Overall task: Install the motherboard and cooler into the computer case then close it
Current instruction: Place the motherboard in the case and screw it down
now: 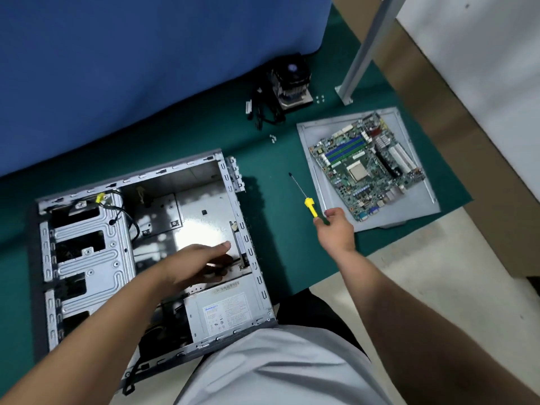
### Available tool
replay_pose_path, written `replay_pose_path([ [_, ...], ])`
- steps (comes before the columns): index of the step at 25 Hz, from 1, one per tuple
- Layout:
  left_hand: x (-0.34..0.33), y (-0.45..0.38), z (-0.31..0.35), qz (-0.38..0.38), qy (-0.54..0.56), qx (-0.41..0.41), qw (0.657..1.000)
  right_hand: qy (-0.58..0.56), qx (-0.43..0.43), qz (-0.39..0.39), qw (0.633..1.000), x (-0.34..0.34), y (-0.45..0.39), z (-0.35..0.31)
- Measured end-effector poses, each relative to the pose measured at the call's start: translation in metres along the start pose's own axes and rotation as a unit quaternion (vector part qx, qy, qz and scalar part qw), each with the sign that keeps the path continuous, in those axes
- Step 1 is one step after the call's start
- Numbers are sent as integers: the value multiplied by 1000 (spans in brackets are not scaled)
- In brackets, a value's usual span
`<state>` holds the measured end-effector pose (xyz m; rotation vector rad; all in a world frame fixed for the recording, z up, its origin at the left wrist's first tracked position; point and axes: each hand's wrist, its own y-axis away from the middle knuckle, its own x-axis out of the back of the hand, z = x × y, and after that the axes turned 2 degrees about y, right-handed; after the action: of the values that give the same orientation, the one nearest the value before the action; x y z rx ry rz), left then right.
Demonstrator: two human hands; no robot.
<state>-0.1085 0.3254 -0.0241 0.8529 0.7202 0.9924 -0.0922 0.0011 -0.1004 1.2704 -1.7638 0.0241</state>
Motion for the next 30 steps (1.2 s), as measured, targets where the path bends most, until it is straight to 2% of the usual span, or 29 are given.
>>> replay_pose_path([
  [3, -13, 9, 1, 17, 65, -3, 998, 168, 62, 4, 984, -7, -6, -20],
  [7, -25, 17, 1, 46, 101, 1, 994, 312, 74, -34, 947, -6, -13, -36],
  [10, -27, 23, 4, 66, 59, -7, 996, 317, 99, -55, 942, 4, 4, -48],
  [13, -25, 26, 2, 84, -18, -28, 996, 215, 265, -104, 934, 15, 44, -64],
  [15, -22, 26, -1, 98, -94, -51, 989, 109, 357, -187, 909, 21, 80, -77],
  [16, -22, 26, -2, 100, -114, -55, 987, 90, 383, -228, 891, 22, 94, -84],
  [18, -21, 26, -4, 90, -135, -67, 984, 126, 418, -278, 856, 16, 112, -97],
  [21, -20, 22, -5, 79, -156, -89, 981, 228, 434, -265, 830, 0, 121, -110],
  [27, -22, 17, -7, 63, -197, -123, 971, 287, 479, -242, 793, 5, 126, -112],
  [30, -25, 16, -6, 60, -246, -141, 957, 314, 482, -222, 787, 13, 127, -112],
])
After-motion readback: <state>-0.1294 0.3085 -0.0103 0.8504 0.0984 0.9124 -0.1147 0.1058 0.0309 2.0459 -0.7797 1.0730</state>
